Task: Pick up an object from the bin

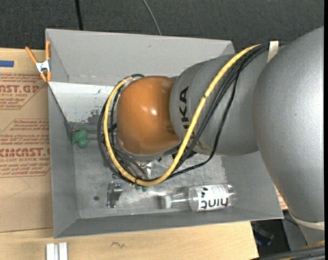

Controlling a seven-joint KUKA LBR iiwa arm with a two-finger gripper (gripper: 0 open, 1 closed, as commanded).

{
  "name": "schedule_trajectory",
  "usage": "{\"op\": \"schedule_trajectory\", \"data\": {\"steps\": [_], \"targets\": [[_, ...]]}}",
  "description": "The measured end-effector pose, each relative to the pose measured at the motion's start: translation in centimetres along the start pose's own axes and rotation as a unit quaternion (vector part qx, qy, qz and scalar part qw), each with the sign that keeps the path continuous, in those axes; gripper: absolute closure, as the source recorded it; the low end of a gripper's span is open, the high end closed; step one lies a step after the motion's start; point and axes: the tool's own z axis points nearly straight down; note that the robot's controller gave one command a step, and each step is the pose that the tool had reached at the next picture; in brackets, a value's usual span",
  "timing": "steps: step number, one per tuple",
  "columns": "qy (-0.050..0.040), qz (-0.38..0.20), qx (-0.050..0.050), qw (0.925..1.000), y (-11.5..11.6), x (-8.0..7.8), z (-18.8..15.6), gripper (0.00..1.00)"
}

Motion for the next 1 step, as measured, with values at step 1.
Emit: {"op": "schedule_trajectory", "data": {"steps": [1], "targets": [[-0.0033, 0.001, -0.001, 1.0, -0.08, -0.21, -0.3, 0.0]]}}
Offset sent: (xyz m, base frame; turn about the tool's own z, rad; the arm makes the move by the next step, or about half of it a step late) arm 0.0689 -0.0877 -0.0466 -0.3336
